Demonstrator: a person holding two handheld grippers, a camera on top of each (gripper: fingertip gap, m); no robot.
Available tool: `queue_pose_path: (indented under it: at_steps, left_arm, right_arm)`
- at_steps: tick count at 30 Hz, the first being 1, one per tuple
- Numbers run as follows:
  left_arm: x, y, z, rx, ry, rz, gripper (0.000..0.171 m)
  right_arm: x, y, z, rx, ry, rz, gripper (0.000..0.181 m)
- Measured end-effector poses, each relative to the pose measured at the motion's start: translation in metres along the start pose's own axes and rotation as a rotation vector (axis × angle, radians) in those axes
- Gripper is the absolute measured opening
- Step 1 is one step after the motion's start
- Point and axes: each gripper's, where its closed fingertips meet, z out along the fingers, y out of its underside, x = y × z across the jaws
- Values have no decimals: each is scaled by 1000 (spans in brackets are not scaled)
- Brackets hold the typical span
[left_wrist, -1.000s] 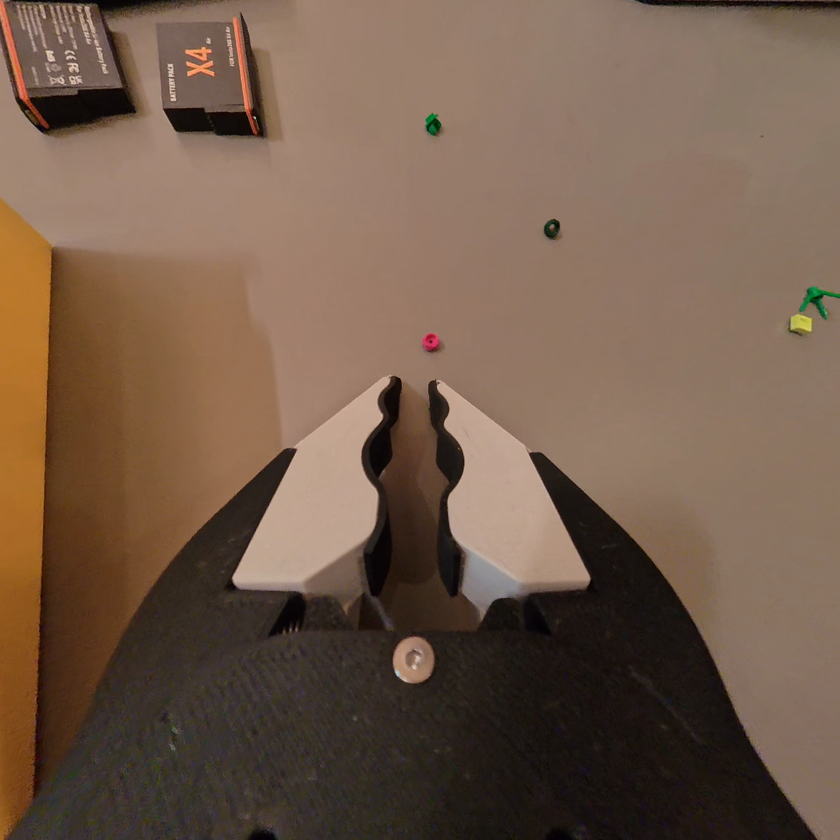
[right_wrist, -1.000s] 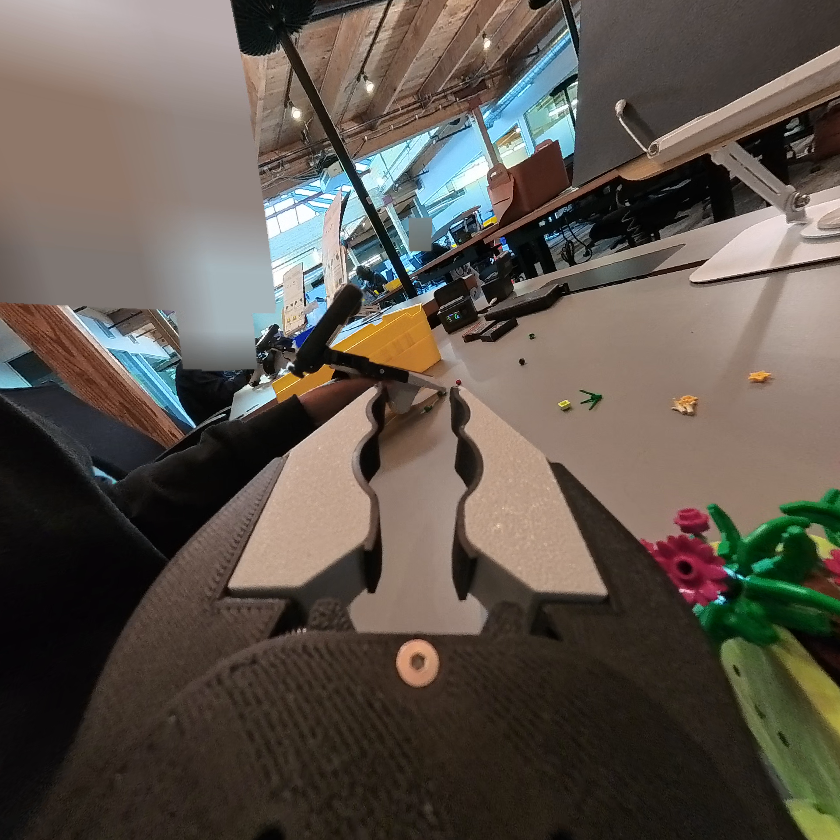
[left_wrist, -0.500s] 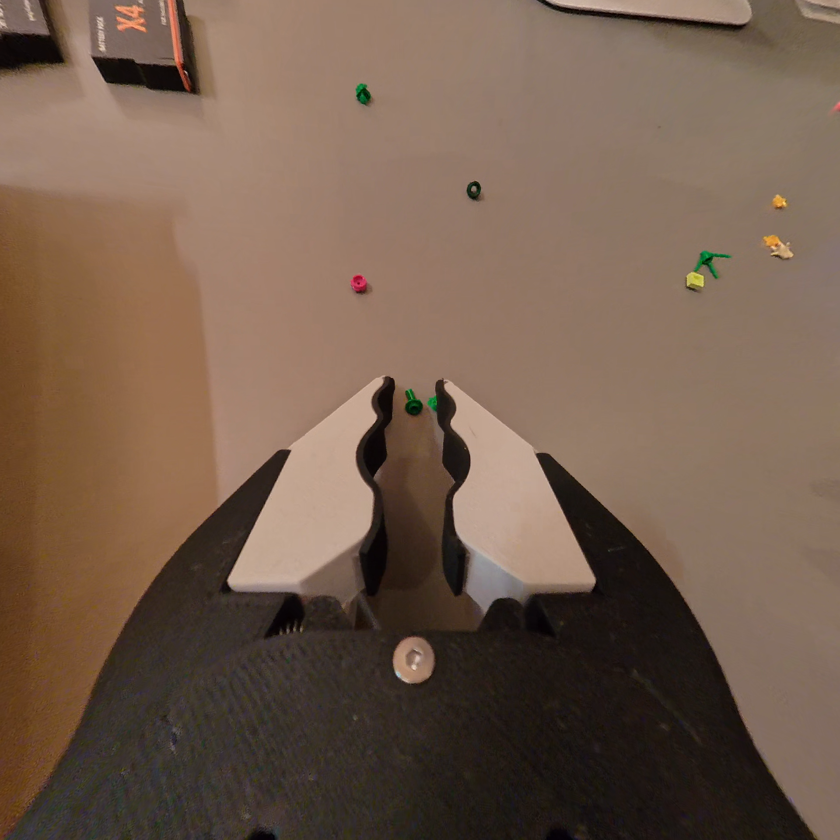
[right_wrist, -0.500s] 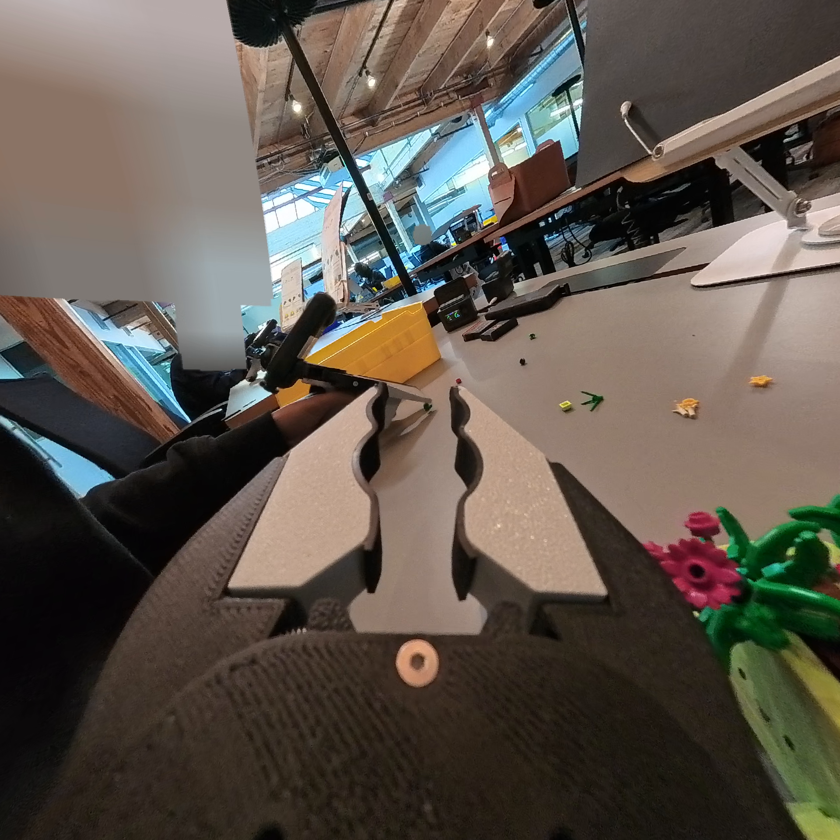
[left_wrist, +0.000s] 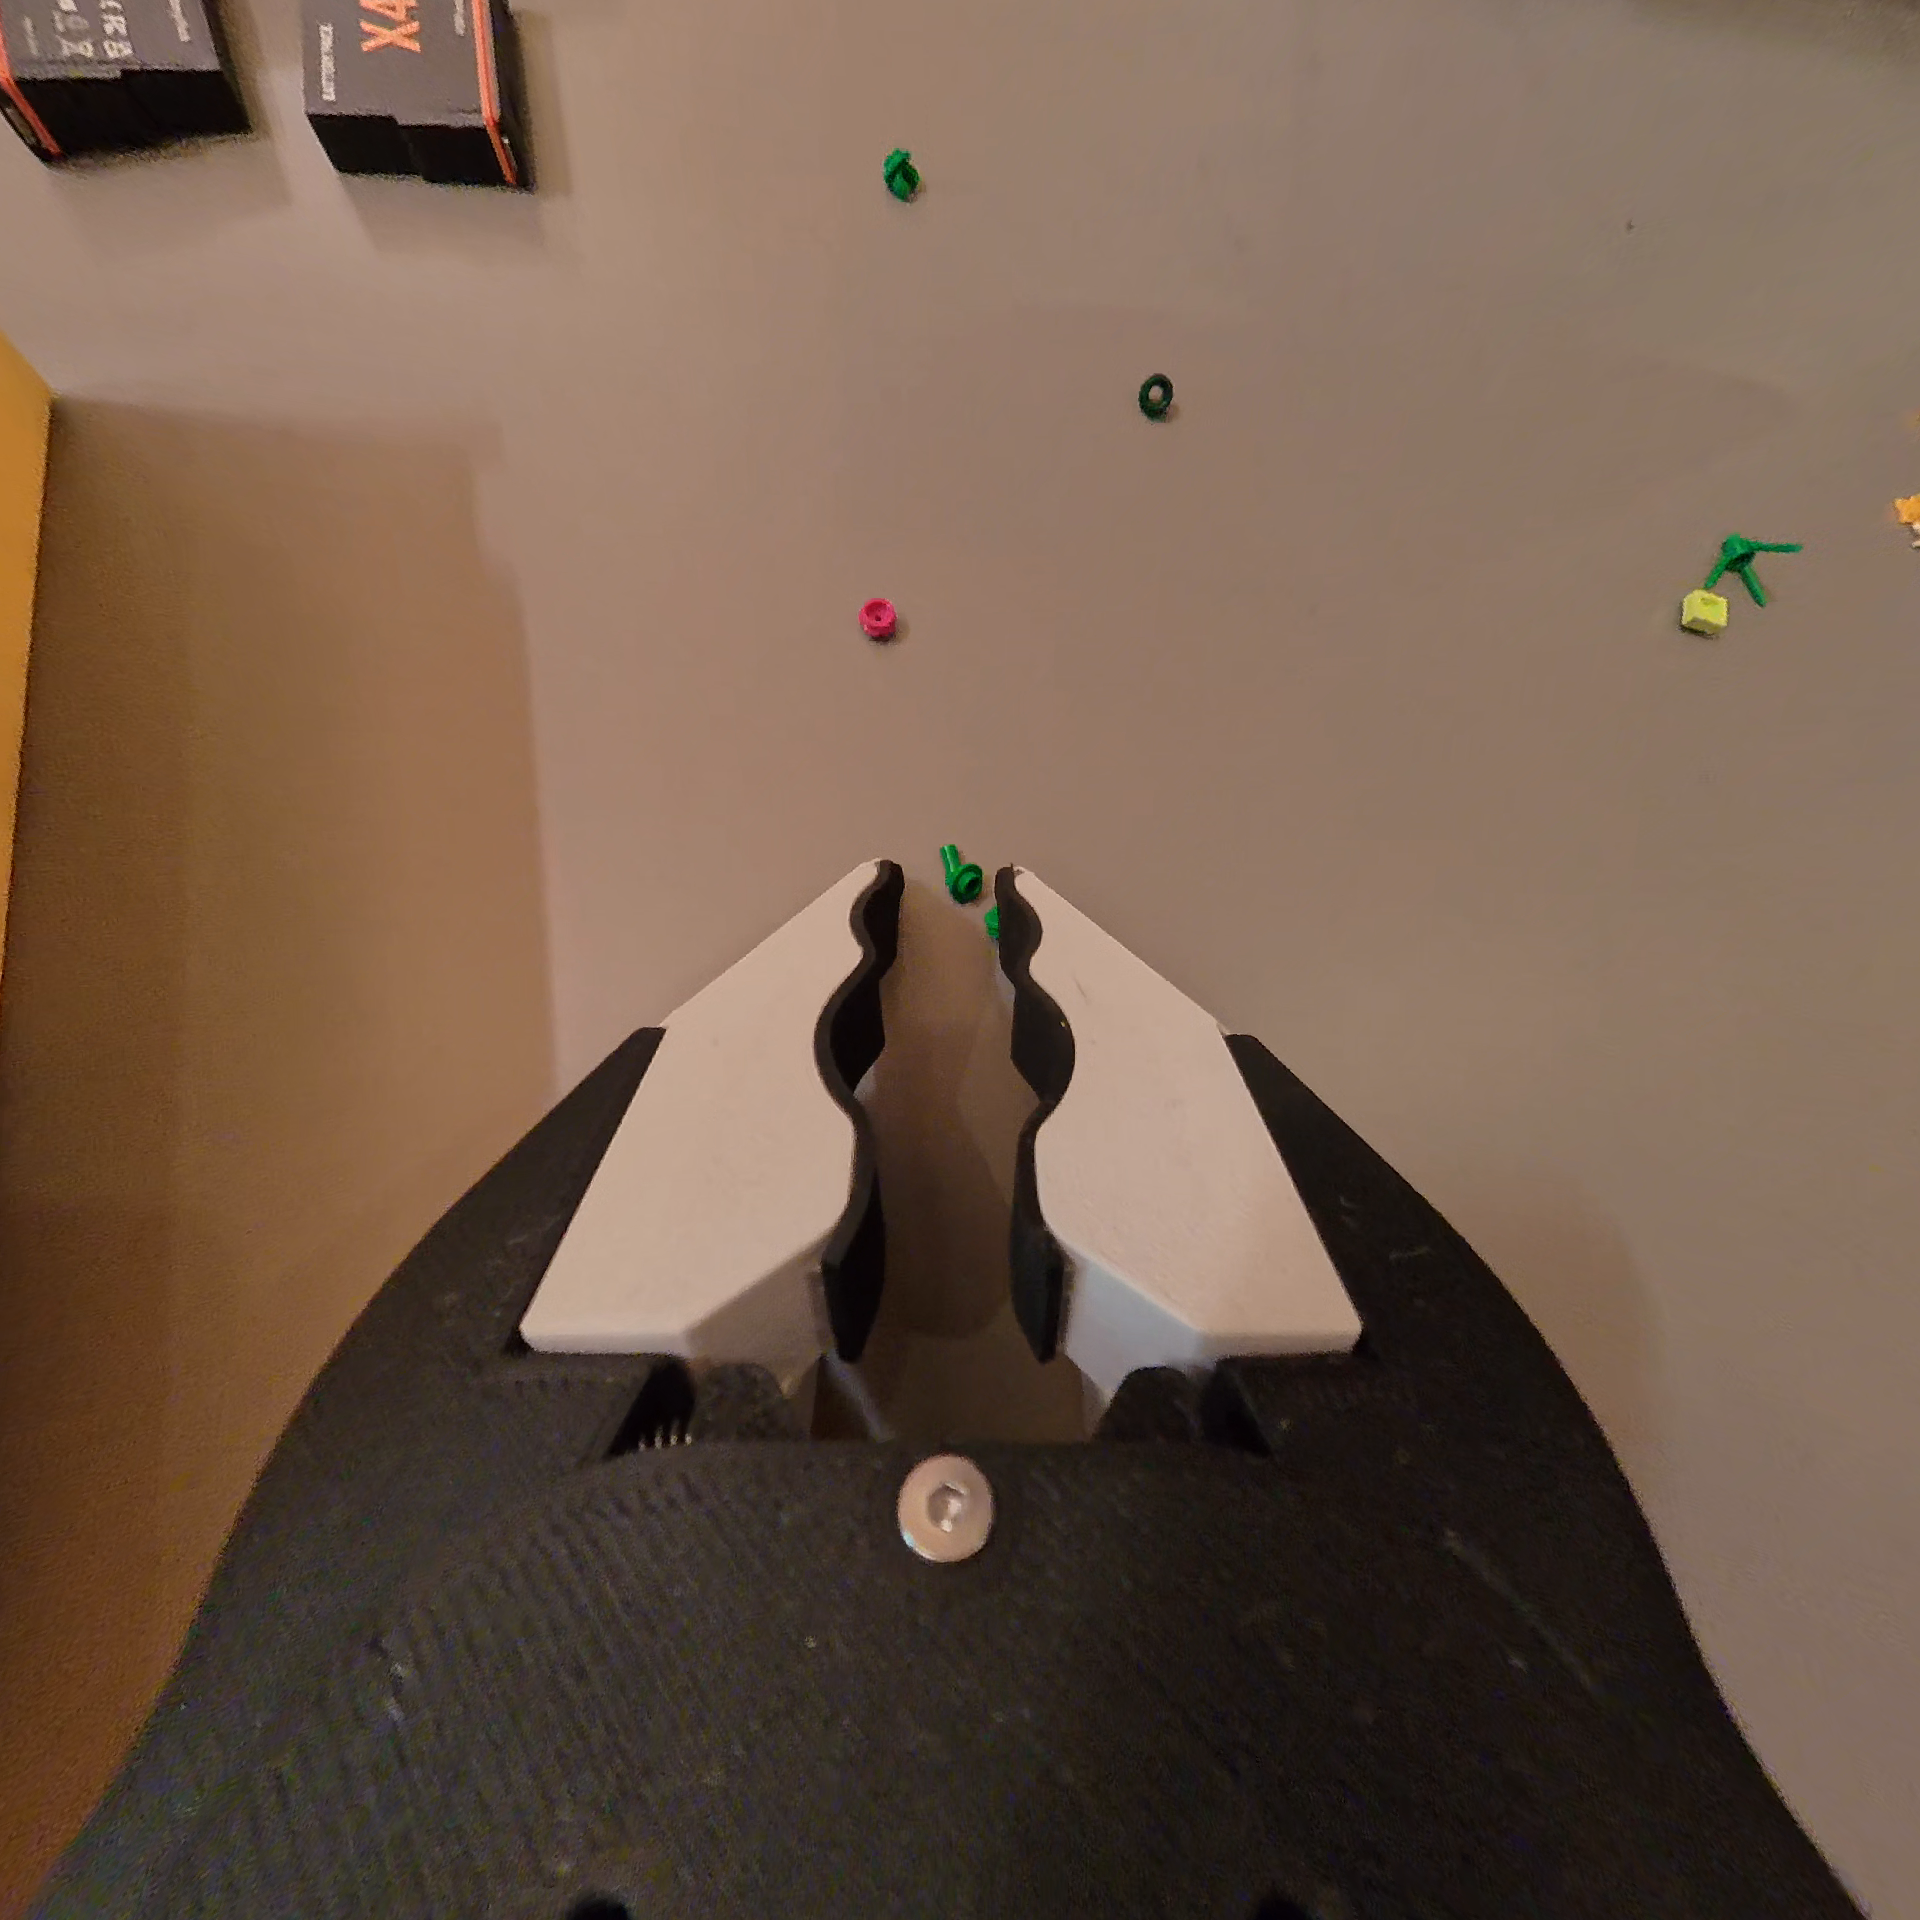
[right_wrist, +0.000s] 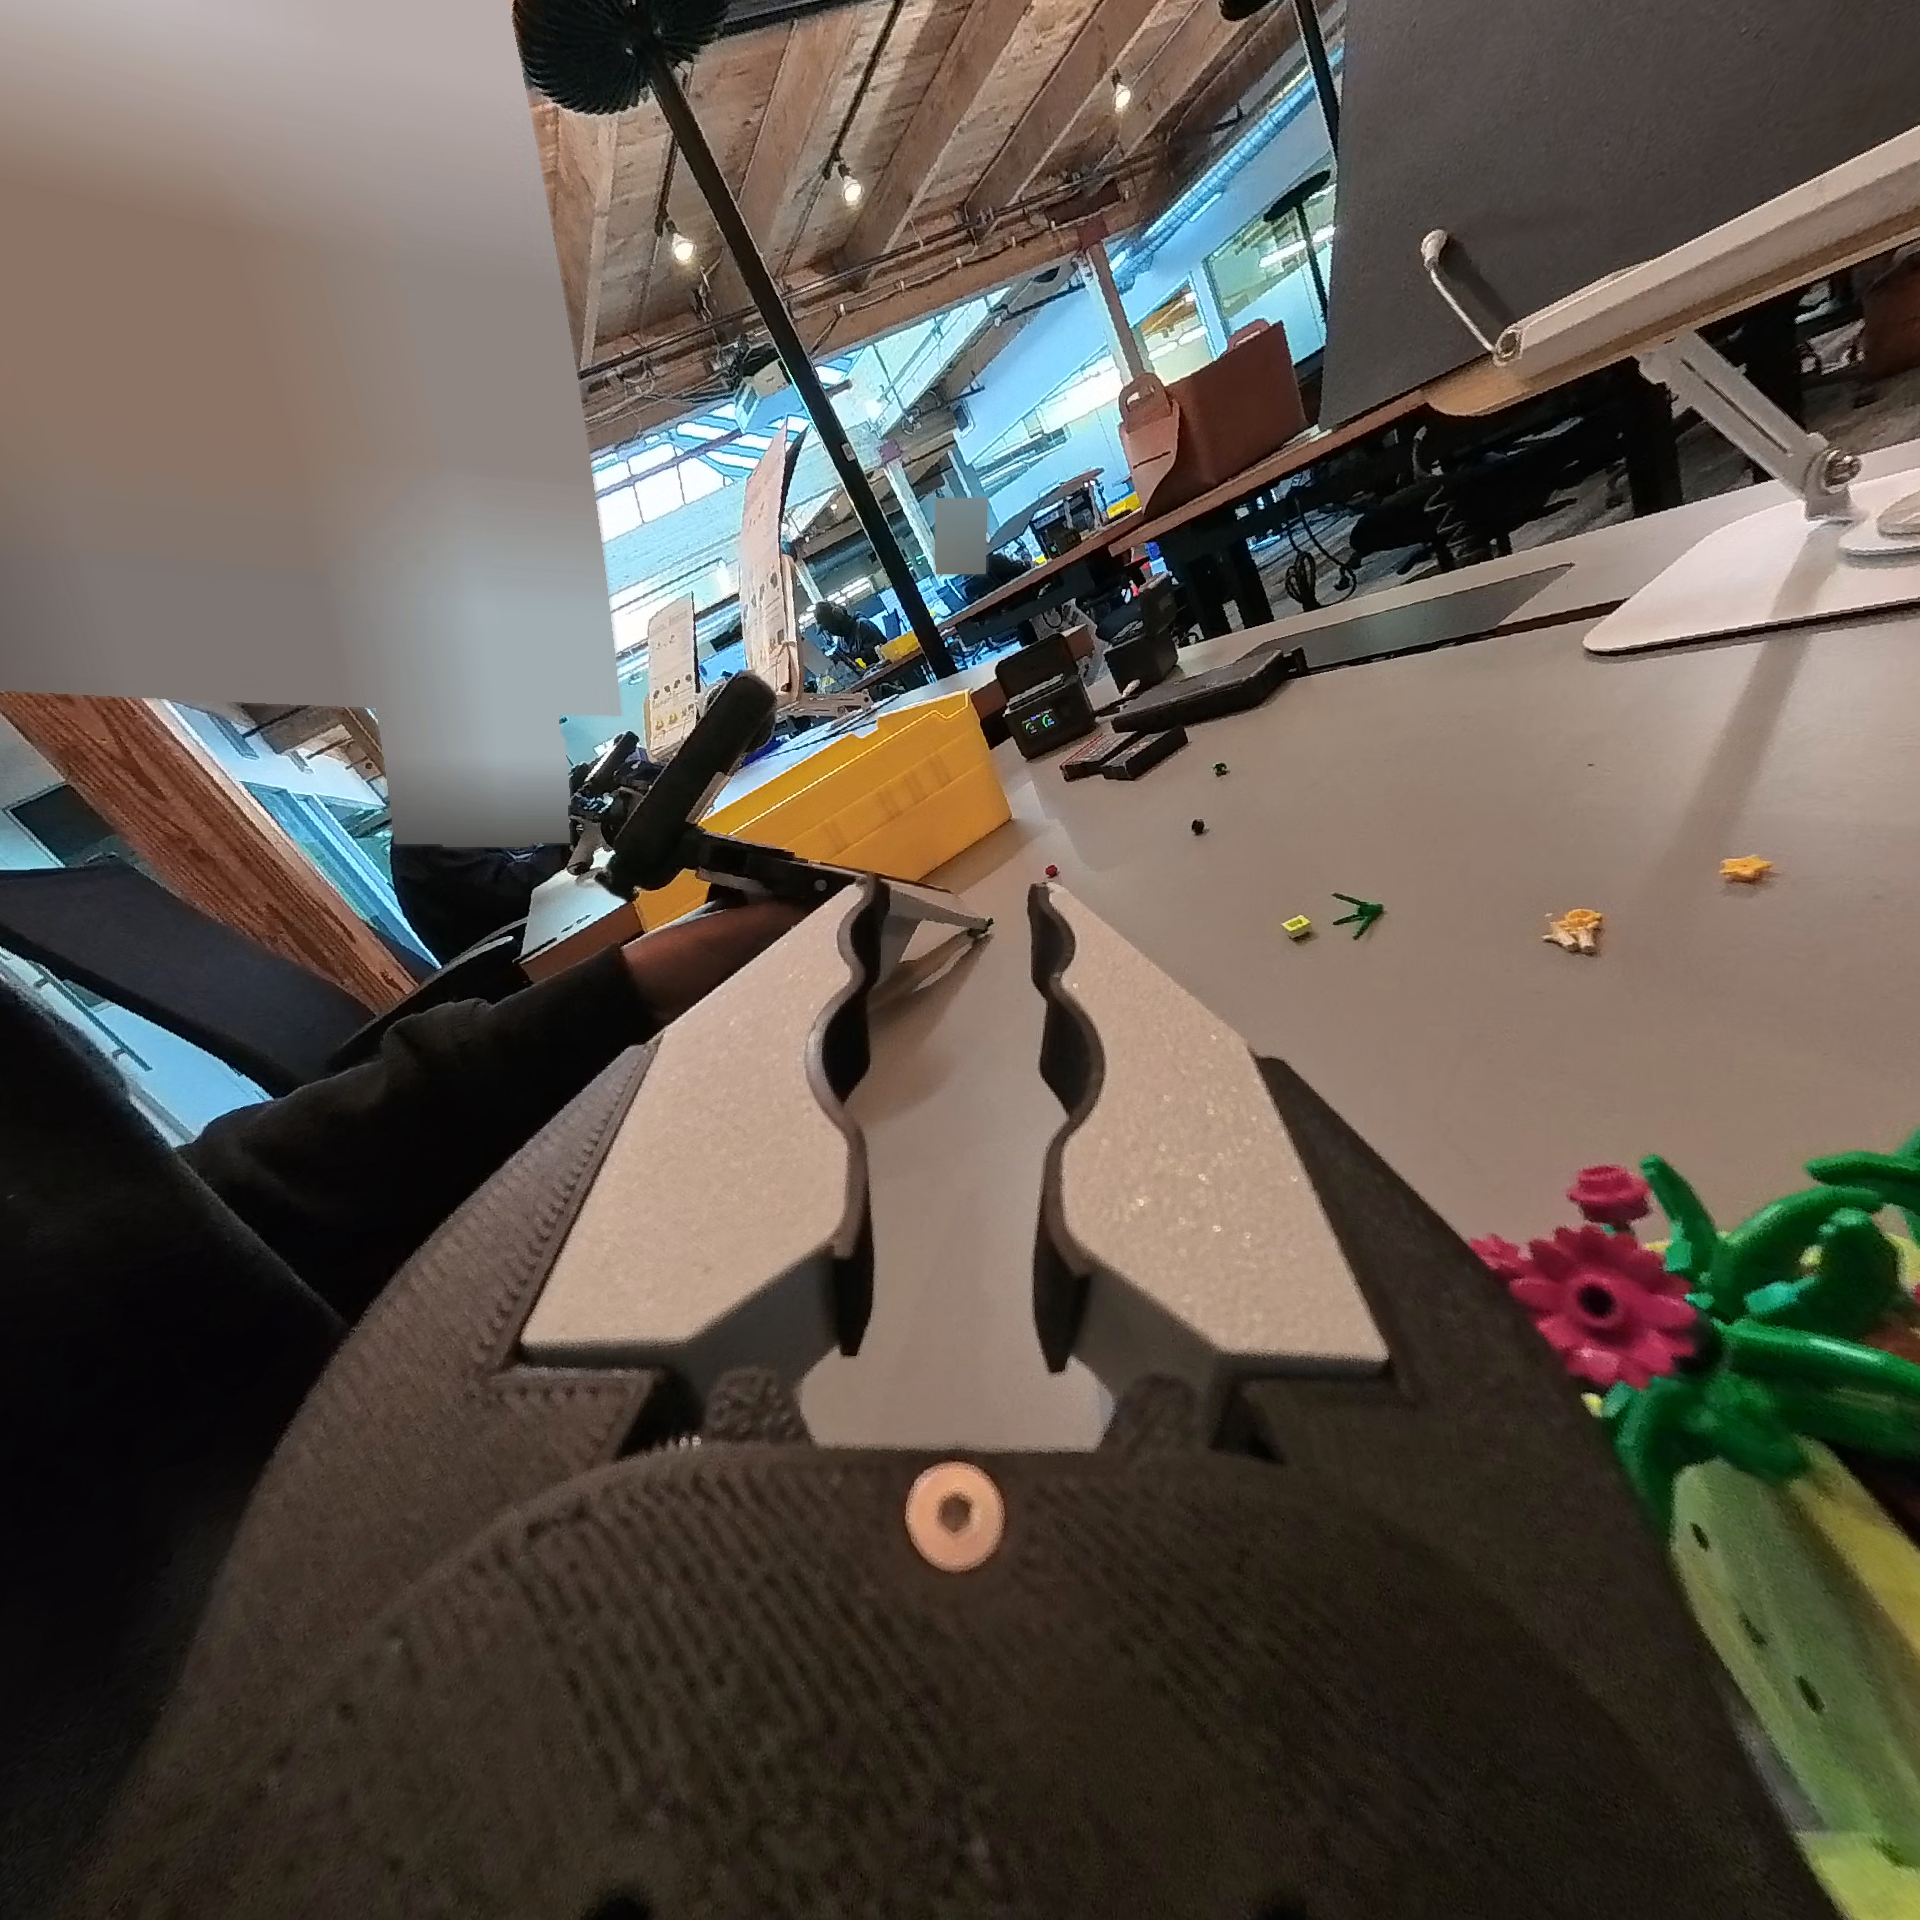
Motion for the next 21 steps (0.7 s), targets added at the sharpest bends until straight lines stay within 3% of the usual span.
queue_pose_path:
  at_steps: [8,11,14,21]
  left_arm:
    - [3,-3,6,-16,-5,36,4]
    - [19,-6,6,-9,49,35,4]
    - [51,-23,6,35,134,39,4]
    - [172,-62,30,106,432,91,4]
  right_arm:
    - [1,0,0,1,-1,8,27]
    - [1,-1,-1,2,-1,13,27]
    - [1,-1,-1,3,-1,16,27]
    - [1,-1,-1,6,-1,15,27]
